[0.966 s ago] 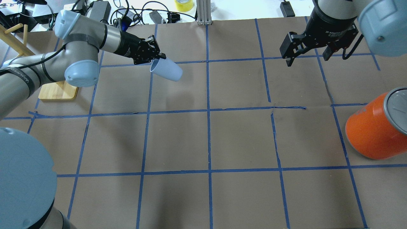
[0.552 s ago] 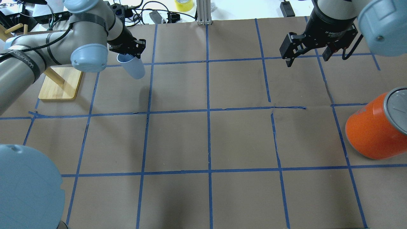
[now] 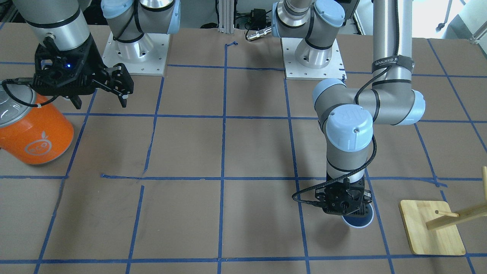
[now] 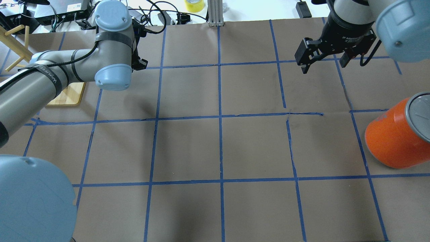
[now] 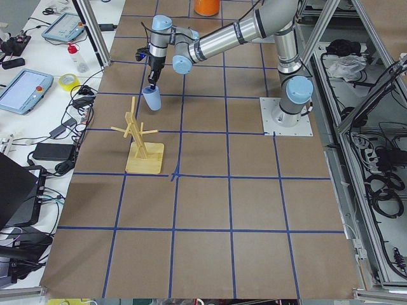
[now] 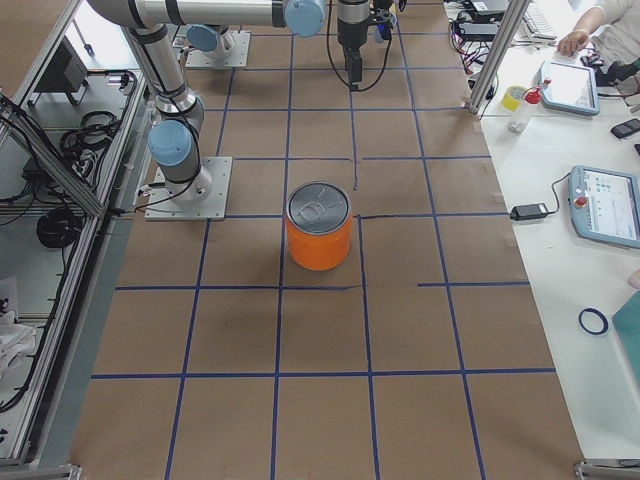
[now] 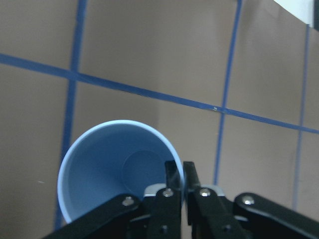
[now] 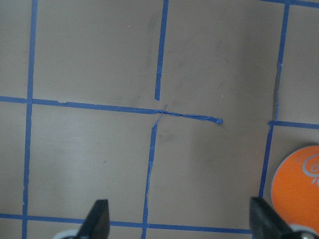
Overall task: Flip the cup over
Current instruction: 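Lower the upright cup onto the table with the left gripper and release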
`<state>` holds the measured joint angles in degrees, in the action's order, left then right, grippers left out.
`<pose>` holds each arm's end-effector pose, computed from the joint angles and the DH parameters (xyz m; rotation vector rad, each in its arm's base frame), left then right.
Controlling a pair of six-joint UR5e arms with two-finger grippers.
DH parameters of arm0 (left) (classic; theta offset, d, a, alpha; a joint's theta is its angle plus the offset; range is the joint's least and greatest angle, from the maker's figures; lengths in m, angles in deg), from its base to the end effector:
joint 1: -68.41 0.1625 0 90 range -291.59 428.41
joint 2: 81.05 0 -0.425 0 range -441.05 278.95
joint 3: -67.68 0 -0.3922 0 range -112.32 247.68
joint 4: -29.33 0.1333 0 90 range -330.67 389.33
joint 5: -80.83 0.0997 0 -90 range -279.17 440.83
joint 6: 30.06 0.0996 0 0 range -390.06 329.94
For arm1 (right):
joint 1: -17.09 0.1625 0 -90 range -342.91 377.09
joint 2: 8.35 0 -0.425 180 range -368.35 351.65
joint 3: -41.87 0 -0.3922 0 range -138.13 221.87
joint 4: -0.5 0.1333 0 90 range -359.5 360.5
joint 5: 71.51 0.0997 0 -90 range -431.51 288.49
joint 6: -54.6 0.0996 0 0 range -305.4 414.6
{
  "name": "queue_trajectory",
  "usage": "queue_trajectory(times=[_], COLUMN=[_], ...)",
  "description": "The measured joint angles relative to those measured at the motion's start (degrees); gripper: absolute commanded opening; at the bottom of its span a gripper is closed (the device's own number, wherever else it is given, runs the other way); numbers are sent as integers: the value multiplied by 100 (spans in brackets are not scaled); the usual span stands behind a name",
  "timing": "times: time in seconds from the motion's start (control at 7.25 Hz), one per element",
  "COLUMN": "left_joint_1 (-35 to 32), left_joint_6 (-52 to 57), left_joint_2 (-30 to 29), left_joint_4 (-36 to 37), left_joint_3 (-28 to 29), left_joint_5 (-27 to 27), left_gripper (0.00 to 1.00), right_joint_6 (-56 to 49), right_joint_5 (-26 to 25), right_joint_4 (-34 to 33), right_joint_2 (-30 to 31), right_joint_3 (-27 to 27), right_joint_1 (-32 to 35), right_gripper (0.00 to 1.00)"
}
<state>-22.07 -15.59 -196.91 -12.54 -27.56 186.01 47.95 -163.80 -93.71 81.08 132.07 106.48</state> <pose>-0.1126 -0.6438 0.2796 0.3111 2.8036 -0.3733 0.1240 -0.5032 0.4888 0.1613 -3.0924 0.0889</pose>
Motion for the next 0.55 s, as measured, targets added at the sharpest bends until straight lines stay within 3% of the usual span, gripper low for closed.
queue_trajectory(times=[0.28,0.55], left_joint_1=[79,270], left_joint_6=[36,153], left_joint_2=[49,136], left_joint_4=[654,759], left_joint_3=[-308,-413], left_joint_5=[-384,-682], left_gripper=[0,0], right_joint_6=[-3,-3], right_joint_5=[0,0], right_joint_4=[11,11], right_joint_2=[0,3], right_joint_3=[5,6], right_joint_1=[0,0], right_gripper=[100,100])
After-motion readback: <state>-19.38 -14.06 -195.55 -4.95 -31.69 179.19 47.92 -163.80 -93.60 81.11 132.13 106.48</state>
